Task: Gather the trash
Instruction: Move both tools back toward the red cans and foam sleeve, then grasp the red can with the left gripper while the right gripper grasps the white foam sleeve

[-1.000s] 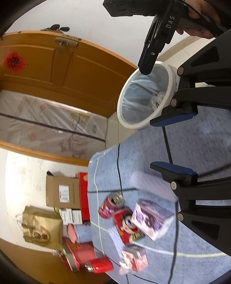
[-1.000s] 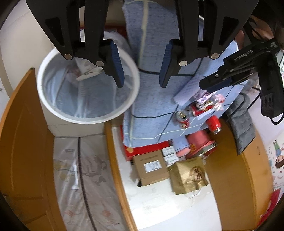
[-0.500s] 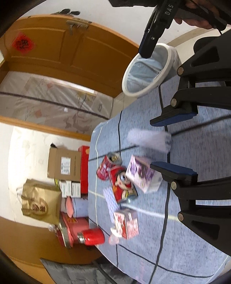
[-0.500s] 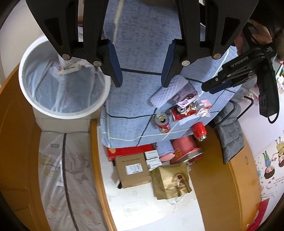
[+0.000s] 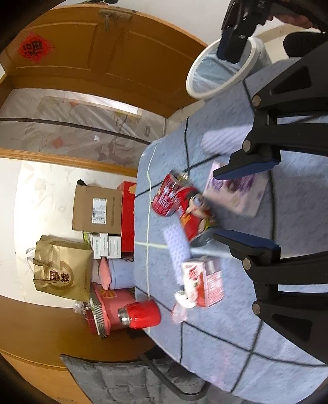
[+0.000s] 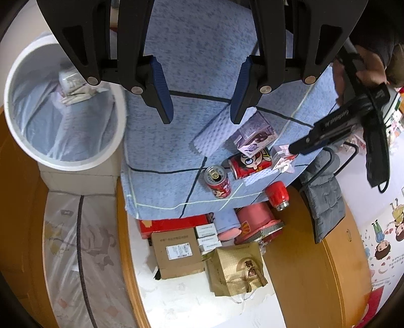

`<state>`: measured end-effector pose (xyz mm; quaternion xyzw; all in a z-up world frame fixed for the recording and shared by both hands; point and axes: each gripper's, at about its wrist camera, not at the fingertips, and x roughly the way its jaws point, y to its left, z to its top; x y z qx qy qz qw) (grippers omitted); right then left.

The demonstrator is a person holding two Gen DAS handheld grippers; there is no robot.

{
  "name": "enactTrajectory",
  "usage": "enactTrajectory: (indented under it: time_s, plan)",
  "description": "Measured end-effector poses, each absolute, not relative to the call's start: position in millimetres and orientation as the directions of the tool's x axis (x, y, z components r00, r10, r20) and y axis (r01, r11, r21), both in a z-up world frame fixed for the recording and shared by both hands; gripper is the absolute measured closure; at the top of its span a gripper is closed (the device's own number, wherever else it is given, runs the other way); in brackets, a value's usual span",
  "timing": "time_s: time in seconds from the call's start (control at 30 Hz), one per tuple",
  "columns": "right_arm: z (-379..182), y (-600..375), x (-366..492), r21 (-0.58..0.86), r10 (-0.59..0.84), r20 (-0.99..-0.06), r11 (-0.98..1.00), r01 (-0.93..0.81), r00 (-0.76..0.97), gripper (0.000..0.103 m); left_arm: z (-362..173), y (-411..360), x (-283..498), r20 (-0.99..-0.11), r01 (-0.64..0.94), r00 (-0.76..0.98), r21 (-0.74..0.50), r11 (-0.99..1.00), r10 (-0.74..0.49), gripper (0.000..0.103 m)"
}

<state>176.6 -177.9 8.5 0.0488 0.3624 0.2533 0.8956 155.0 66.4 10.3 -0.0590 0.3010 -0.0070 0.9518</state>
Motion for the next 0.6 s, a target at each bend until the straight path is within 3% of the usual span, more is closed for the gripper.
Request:
enactTrajectory:
  time_s: [0.37,0.47,0.6]
  plan:
    - [-15.1,-135.5,207.8,0.315,0.509,-0.656,0.856,-0.411,0.557,0.048,-6.1,93.0,213.1,-0.596,0.012,0.800,-0.098,0.995,-0.068,0.061]
    - [-22.5,-121.8,216.9,0.311,0.503,-0.670,0.858,-0.409,0.546,0.048,-11.2,97.7,228.2,-0.601,0.041,0.795,-0.090,0.995,-0.087,0.054]
    - [-35.5,-110.8,229.5,0.309,0.486,-0.697,0.867,-0.391,0.527,0.048,-17.3,103.1,244.9,-0.615,0.071,0.781,-0.085,0.994,-0.108,0.052]
